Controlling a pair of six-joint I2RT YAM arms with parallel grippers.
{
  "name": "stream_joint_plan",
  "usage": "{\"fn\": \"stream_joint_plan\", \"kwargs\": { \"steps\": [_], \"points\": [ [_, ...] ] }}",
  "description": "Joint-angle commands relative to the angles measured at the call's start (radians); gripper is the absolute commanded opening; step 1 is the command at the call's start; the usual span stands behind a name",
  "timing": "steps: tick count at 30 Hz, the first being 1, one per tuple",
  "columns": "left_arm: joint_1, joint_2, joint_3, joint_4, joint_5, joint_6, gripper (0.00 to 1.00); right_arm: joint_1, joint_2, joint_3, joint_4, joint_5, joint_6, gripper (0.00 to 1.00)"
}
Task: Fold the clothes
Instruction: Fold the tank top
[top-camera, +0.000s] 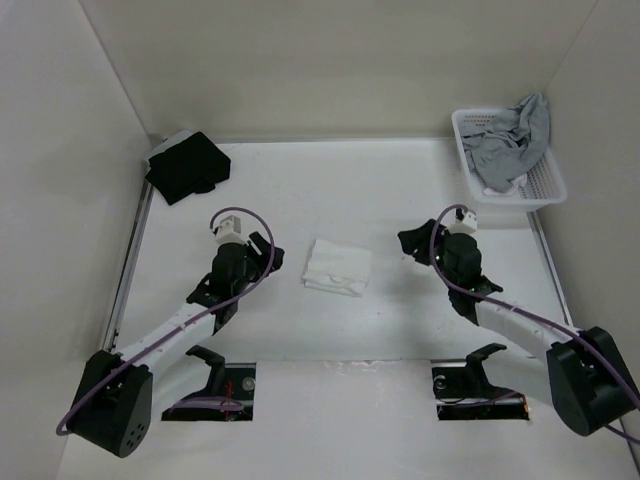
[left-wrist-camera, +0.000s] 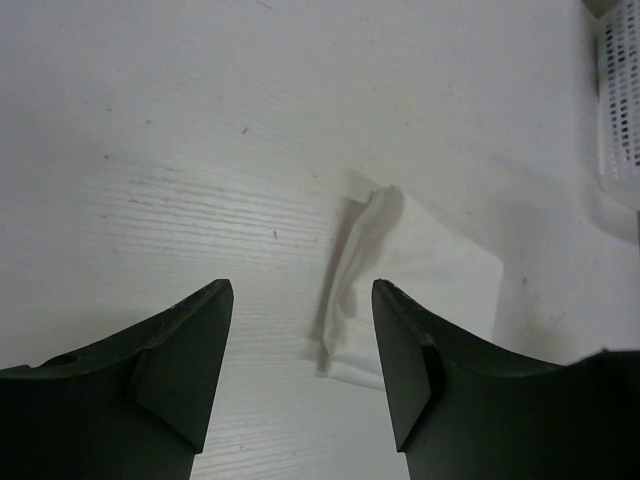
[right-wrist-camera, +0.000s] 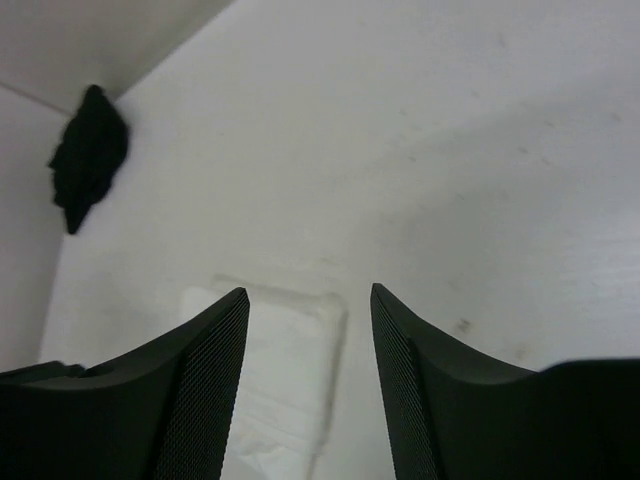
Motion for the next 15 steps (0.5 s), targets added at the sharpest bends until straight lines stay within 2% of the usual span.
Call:
{"fn": "stream_joint_plan", "kwargs": {
  "steps": [1, 12, 15],
  "points": [
    [0.026, -0.008, -0.008, -0.051, -0.001, 0.033, 0.57, -0.028, 0.009, -0.054, 0.082, 0.110, -0.002, 0.58],
    [-0.018, 0.142, 0.051, -0.019, -0.002, 0.062, 0.53, -0.069, -0.051, -0.082, 0.084, 0.074, 0.027, 0.60],
    [-0.035, 0.168, 0.059, 0.000, -0.008, 0.068, 0.55, -0.071, -0.054, -0.085, 0.084, 0.071, 0.027, 0.61]
  ]
}}
